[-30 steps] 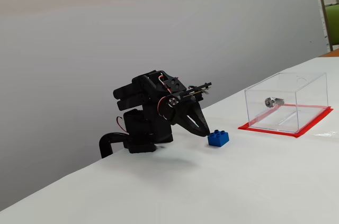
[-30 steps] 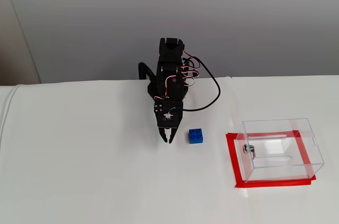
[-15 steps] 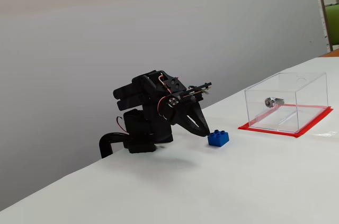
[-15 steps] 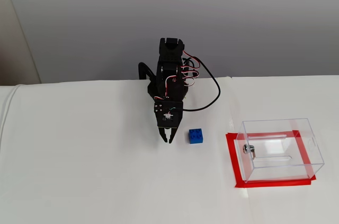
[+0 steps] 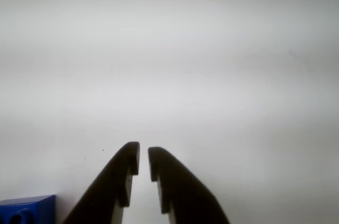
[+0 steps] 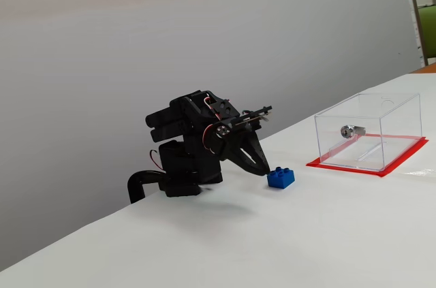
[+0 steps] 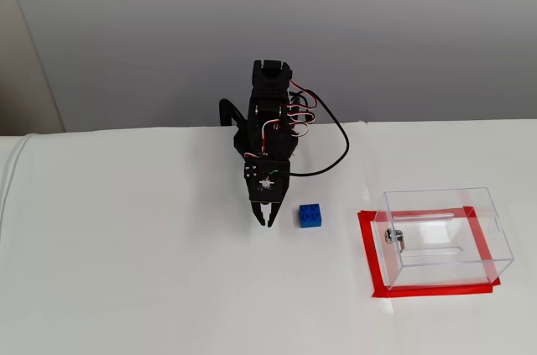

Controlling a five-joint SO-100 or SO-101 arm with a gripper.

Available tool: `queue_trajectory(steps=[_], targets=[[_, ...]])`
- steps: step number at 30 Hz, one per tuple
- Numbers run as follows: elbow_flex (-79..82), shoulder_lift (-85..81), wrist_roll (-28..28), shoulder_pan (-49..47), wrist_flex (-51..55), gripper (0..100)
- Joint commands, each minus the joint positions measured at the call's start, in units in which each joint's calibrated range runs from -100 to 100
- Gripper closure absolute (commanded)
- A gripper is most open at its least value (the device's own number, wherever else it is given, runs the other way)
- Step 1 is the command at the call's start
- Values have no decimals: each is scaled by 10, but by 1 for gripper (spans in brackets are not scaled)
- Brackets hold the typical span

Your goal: Pick the blue lego brick and place it into the transparent box

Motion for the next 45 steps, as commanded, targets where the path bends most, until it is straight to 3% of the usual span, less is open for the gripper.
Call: queue_trajectory(steps=[1, 5, 25, 45], targets=[[6, -6, 4, 0, 0, 98], [6, -6, 4, -12, 0, 98], [8, -6, 4, -294, -1, 98], [-27, -6, 4, -307, 10, 98]])
